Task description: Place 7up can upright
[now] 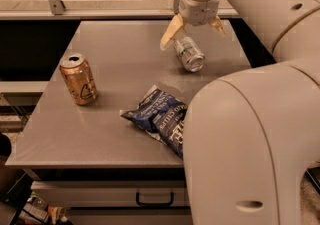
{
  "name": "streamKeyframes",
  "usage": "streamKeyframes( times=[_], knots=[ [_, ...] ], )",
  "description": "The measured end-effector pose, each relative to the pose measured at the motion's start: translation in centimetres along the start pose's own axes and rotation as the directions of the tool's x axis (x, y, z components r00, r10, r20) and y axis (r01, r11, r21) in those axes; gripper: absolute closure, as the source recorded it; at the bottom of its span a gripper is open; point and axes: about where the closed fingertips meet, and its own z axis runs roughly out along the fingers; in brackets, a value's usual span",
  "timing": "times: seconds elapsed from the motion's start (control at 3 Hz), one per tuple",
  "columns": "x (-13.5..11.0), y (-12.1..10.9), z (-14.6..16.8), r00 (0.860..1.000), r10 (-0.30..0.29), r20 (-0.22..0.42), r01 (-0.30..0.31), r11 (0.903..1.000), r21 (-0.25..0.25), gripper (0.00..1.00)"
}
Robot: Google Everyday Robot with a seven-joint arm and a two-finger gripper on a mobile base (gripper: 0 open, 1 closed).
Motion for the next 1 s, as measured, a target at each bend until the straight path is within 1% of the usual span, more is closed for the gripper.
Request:
streamKeyframes(
  times=[0.67,1.0],
  knots=[
    [-0.8,0.3,1.8,0.999,-0.019,-0.04,0.016,0.9972,-0.073,0.0],
    [-0.6,0.1,2.6,0.998,-0.016,-0.055,0.01,0.9954,-0.096,0.0]
  ],
)
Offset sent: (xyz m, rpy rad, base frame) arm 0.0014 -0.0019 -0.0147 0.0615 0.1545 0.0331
